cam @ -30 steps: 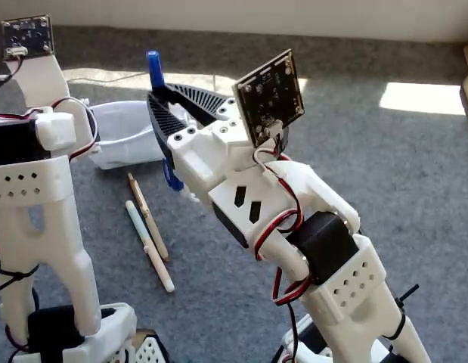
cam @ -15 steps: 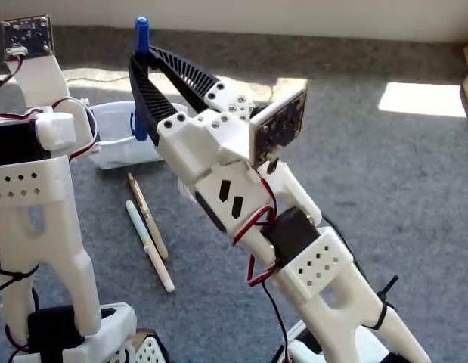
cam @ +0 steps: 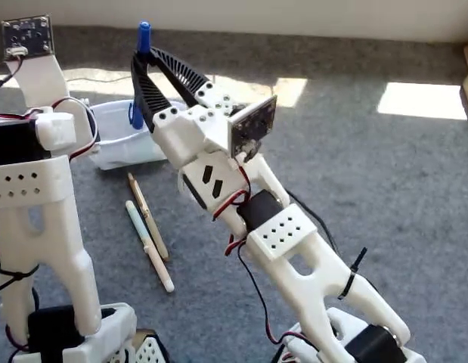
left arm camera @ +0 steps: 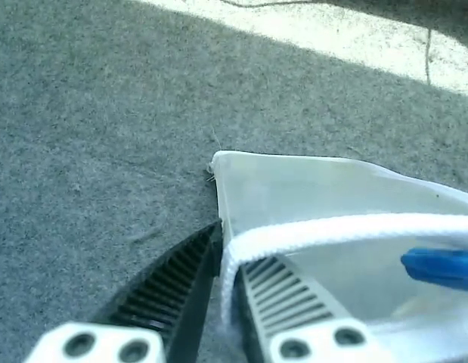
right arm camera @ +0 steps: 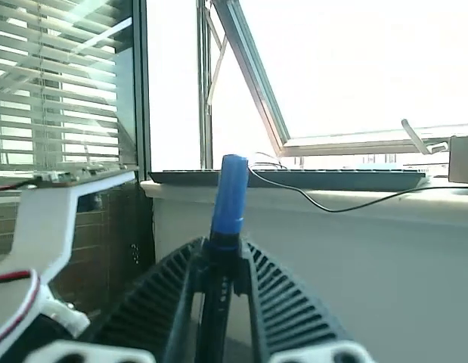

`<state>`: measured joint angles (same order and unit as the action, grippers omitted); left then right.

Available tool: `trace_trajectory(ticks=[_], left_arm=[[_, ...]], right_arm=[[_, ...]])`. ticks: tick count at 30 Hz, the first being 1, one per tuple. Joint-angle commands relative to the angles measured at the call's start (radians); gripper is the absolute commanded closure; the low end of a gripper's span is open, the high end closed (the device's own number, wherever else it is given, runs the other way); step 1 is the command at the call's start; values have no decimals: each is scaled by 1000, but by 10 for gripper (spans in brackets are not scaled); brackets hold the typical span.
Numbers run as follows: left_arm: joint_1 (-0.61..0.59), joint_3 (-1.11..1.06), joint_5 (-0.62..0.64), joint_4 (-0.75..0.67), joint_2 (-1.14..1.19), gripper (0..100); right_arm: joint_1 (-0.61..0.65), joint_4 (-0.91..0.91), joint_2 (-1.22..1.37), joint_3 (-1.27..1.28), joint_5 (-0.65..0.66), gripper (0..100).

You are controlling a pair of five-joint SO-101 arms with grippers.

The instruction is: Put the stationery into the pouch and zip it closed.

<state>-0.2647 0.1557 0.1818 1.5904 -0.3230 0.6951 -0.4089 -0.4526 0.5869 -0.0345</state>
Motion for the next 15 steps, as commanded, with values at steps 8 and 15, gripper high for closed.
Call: trace_trajectory(ticks=[8, 15], left_arm=[[13, 10, 8, -12, -13, 992], [13, 10, 8, -12, -13, 992]], right_arm=[[-16, 42, -56, 10, 2, 987], [47, 222, -125, 12, 2, 859]])
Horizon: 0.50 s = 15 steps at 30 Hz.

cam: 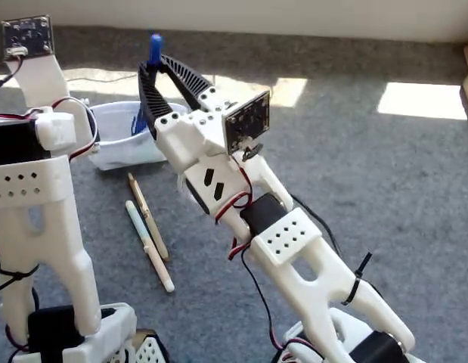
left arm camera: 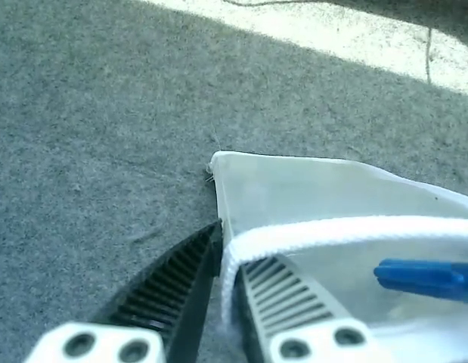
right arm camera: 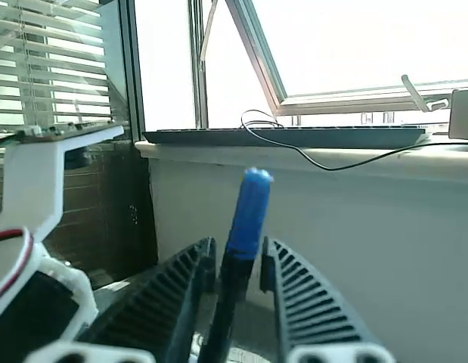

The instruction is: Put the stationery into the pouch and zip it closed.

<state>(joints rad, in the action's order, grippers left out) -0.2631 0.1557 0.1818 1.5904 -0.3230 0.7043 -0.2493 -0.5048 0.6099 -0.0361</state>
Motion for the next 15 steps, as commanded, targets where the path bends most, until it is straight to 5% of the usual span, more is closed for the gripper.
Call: trace_trajectory(ticks=[1, 15], left_arm=[[12, 10, 6, -11, -13, 992], [-53, 10, 8, -14, -13, 992]], right_arm=[[44, 87, -85, -12, 3, 859], [45, 605, -378, -13, 2, 860]])
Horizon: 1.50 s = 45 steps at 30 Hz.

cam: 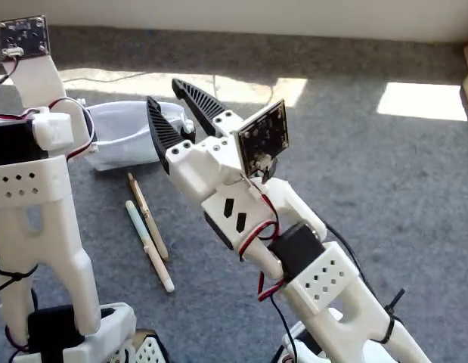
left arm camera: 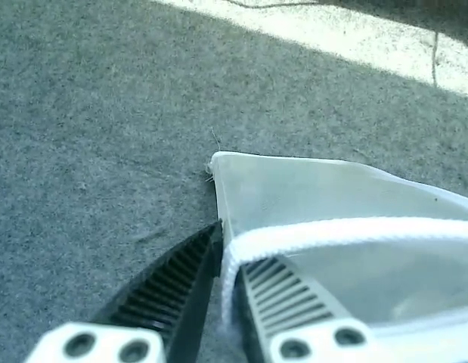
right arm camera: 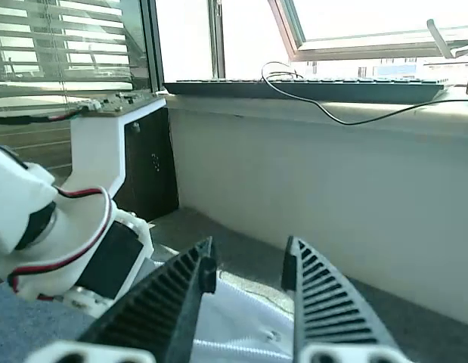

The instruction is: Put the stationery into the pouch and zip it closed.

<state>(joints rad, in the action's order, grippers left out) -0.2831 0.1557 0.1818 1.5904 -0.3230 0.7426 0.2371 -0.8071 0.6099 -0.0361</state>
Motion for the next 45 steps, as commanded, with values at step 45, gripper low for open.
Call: trace_trajectory(ticks=[45], left_arm=[[-383, 27, 54, -21, -22, 993]], right_arm=[[225, 361, 633, -65, -6, 859]])
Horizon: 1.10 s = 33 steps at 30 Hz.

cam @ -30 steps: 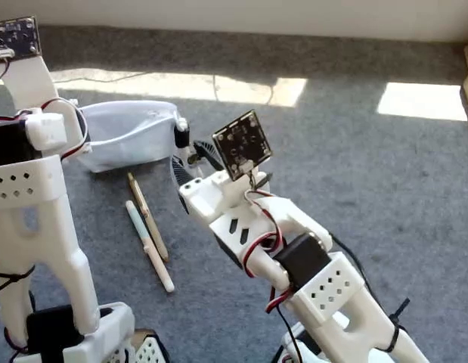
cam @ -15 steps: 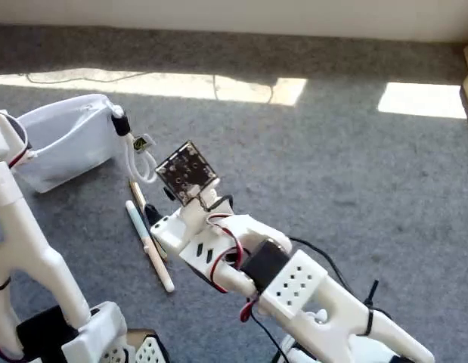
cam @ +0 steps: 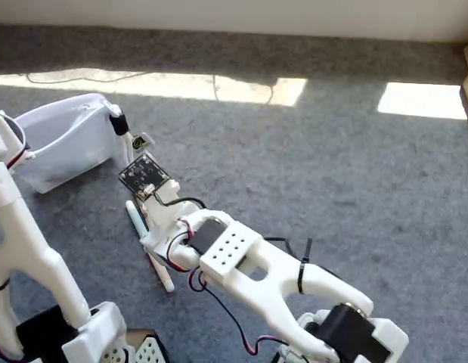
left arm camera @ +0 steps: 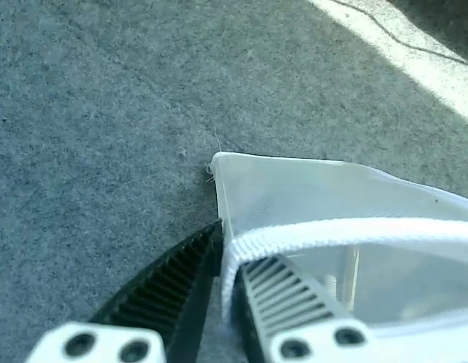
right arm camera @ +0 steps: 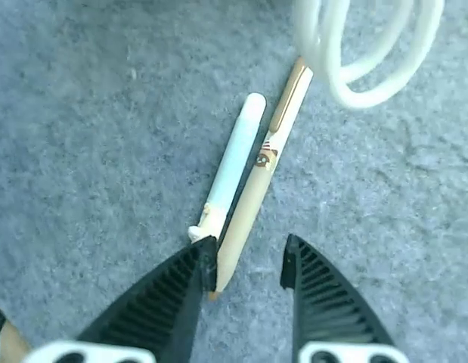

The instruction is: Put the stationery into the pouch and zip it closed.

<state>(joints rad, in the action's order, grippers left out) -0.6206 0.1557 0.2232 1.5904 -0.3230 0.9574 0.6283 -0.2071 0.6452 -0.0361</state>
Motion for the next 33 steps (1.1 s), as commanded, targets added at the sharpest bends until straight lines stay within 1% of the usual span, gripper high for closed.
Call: trace_trajectory(ticks=[1, 4, 8, 15, 22, 24, 25, 28, 30, 33], left_arm=[[-53, 27, 12, -21, -22, 993], [-61, 27, 12, -21, -22, 993], [-61, 27, 12, -21, -22, 993], [-62, 25, 12, -18, -22, 993], [-62, 25, 12, -15, -22, 993], [-62, 25, 12, -15, -21, 993], [-62, 25, 12, -15, -19, 993], [-62, 25, 12, -15, -16, 993], [-62, 25, 11, -15, -16, 993], [-62, 25, 11, -15, -16, 993]], right_arm=[[10, -30, 59, -119, -6, 859], [10, -30, 136, -166, -11, 859], [7, -30, 236, -239, -91, 859], [4, -30, 392, -328, -95, 860], [-48, -22, 489, -380, -92, 861], [-62, 7, 498, -380, -91, 883], [-68, 30, 498, -380, -83, 906], [-73, 85, 496, -380, 9, 995], [-74, 122, 496, -380, 46, 988], [-81, 176, 495, -380, 55, 994]])
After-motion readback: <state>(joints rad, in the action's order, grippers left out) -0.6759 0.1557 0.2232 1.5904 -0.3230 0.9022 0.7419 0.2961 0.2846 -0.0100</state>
